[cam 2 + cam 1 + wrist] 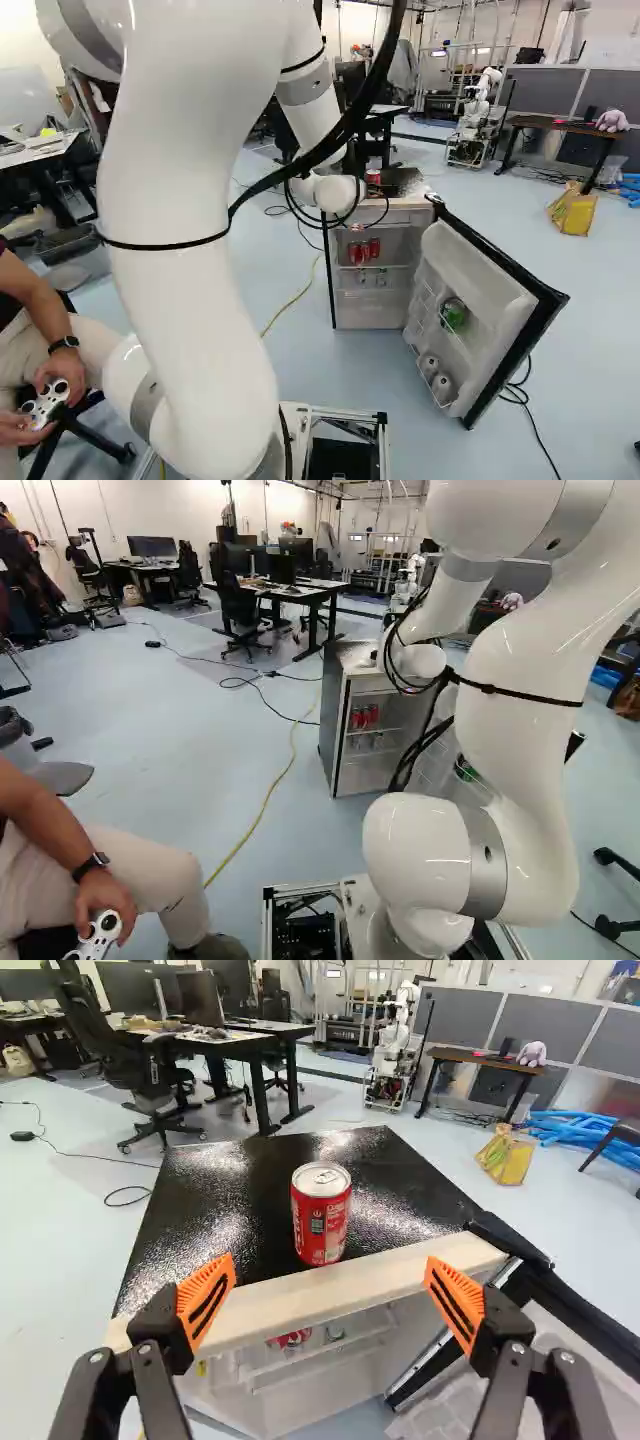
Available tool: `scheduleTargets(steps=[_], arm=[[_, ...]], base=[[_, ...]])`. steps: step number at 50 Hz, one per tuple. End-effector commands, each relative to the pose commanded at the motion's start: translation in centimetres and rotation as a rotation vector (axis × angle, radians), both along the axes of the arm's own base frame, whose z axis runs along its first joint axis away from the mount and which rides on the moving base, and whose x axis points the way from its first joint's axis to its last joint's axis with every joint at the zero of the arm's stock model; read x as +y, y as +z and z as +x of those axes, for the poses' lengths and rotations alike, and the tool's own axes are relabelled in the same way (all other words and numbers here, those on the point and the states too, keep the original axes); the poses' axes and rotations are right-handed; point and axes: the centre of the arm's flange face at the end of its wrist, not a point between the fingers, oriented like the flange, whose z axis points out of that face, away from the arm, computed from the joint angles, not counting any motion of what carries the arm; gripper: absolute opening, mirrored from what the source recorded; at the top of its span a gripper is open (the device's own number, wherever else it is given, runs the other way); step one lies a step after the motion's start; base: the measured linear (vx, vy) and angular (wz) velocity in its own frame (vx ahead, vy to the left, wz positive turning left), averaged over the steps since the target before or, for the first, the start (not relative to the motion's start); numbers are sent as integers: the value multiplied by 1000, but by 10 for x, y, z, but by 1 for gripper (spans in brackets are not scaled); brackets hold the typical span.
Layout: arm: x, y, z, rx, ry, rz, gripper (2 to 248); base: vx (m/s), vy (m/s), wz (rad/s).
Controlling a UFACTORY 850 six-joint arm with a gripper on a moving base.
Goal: Grab a drink from the fridge
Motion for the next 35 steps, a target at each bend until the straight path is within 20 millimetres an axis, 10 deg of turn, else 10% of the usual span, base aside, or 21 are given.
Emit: scheduleTargets(steps=[35], arm=[[12,21,-65,3,-24,-1,247]], base=[[0,0,0]])
